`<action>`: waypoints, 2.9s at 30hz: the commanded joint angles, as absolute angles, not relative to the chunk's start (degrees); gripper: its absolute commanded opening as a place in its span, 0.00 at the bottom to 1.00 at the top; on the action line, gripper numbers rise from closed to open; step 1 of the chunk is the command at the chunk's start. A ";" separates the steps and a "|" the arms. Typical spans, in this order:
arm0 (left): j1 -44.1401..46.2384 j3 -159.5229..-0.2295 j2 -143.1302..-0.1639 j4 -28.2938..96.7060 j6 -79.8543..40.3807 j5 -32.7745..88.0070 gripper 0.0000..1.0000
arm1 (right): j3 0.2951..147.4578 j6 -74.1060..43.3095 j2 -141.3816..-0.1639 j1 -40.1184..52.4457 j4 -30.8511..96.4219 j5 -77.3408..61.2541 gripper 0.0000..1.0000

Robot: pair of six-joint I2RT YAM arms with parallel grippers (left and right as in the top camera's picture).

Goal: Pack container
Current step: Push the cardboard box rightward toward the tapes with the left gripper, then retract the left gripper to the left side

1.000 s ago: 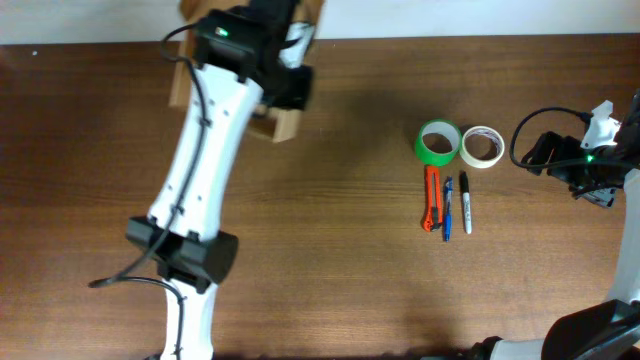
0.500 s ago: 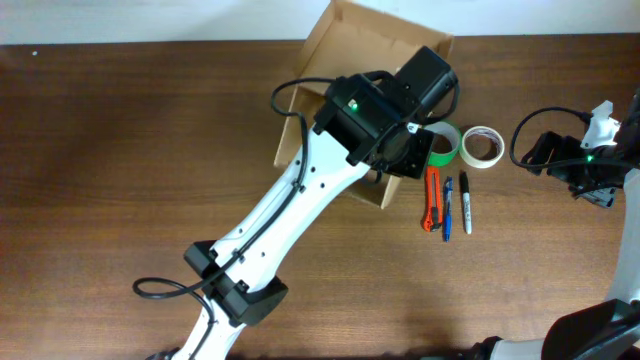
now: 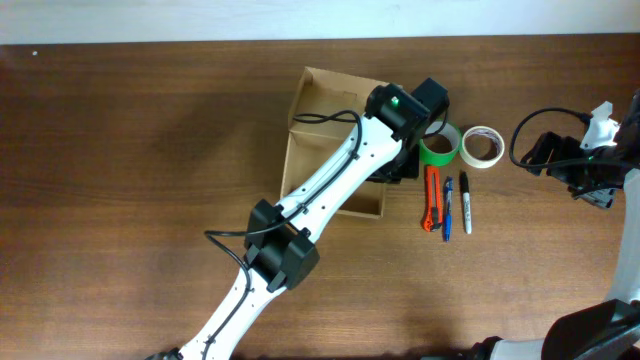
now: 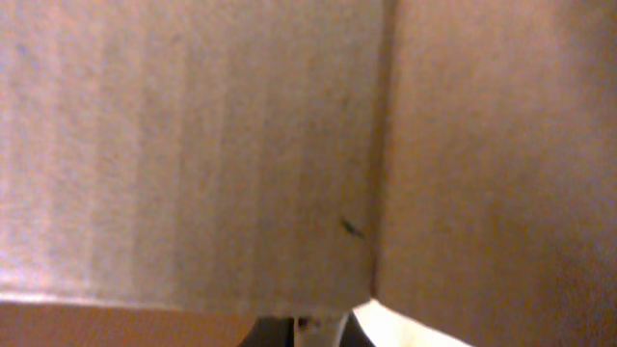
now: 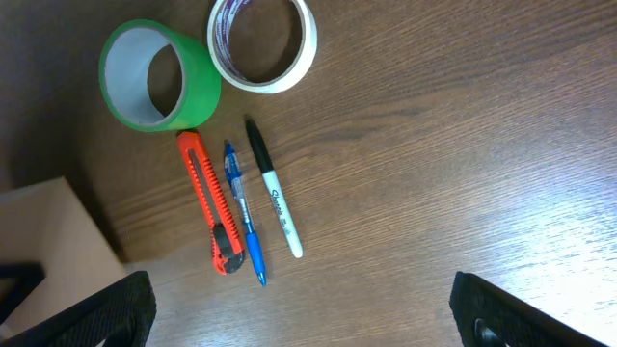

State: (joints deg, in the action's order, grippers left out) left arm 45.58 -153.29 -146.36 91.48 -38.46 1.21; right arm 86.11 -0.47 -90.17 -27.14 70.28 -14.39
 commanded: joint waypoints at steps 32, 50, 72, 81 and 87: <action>40.12 -153.80 -149.47 84.01 -50.50 10.50 0.02 | 86.70 -0.89 -90.21 -27.38 70.94 -16.34 0.99; 40.88 -153.80 -151.72 84.42 -45.17 7.03 0.15 | 86.70 -0.89 -90.21 -27.38 70.70 -16.36 0.99; 41.47 -179.35 -147.70 95.70 -29.21 -7.22 0.68 | 86.70 -0.86 -90.21 -27.40 70.48 -16.32 0.99; 38.68 -179.52 -132.51 96.66 -22.48 -23.14 0.67 | 86.70 -0.91 -90.21 -27.40 67.99 -16.36 0.99; 32.27 -179.52 -122.63 96.66 -18.50 -29.23 0.64 | 86.70 -0.86 -90.21 -27.38 67.51 -23.86 0.91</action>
State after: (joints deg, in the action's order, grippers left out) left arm 35.66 -178.69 -128.11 96.44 -22.46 -23.09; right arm 86.11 -1.04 -90.17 -27.14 67.29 -18.22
